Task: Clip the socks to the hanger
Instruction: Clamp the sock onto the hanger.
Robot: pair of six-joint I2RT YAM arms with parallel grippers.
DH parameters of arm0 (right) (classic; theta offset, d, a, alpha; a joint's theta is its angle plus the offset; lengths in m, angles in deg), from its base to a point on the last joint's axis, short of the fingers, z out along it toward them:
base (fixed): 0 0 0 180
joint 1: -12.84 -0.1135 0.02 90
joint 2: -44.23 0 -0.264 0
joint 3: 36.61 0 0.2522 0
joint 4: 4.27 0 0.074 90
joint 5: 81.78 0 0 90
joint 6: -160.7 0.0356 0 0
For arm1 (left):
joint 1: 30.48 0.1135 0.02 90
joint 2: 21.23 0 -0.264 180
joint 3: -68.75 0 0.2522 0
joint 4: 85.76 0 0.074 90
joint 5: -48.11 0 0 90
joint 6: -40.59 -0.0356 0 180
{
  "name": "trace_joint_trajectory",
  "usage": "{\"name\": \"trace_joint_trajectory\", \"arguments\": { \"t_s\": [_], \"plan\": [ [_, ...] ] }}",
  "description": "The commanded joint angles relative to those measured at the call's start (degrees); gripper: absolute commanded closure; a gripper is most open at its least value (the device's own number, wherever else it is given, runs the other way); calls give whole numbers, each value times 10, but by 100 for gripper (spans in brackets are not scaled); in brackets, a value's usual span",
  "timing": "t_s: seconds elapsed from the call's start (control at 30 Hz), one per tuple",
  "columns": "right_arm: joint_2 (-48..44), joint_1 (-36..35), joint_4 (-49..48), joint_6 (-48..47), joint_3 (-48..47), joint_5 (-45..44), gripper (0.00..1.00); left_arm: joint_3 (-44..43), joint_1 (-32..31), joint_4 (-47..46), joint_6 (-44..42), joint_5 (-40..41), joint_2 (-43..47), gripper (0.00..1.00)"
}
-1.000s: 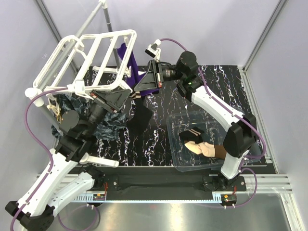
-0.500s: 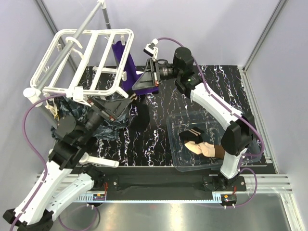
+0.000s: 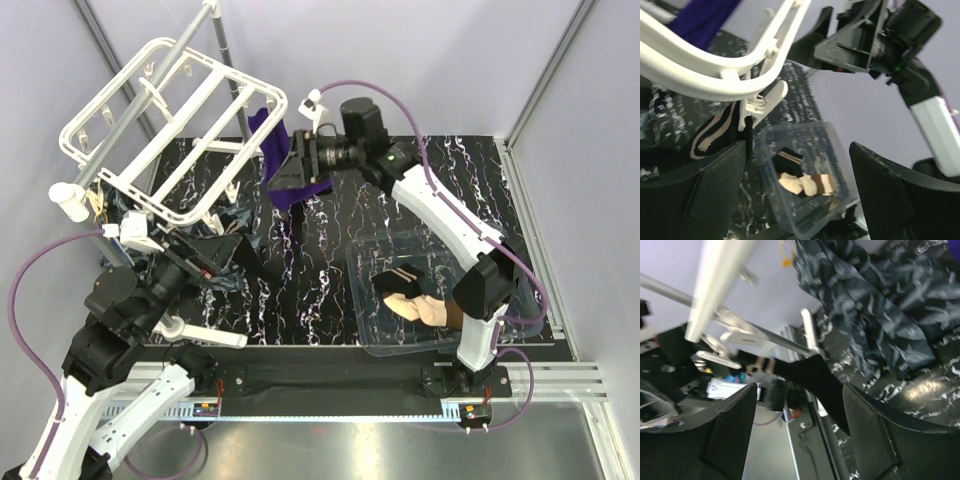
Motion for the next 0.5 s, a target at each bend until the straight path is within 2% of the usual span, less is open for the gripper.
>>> {"name": "trace_joint_trajectory", "arguments": {
  "t_s": [0.0, 0.17, 0.27, 0.33, 0.47],
  "plan": [
    [-31, -45, 38, -81, 25, -78, 23, -9, -3, 73, -7, 75, -3, 11],
    [-47, -66, -47, -105, 86, -116, 24, 2, -2, 86, 11, 130, -7, 5],
    [-43, -66, -55, -108, 102, -133, 30, -4, -2, 98, 0, 159, 0, 1],
    [-47, -67, -78, -104, 122, -120, 33, -6, -2, 108, 19, 208, 3, 1],
    [-62, -78, -178, -83, 179, -87, 28, -21, -3, 87, 21, 249, 10, 3]
  ]
}}
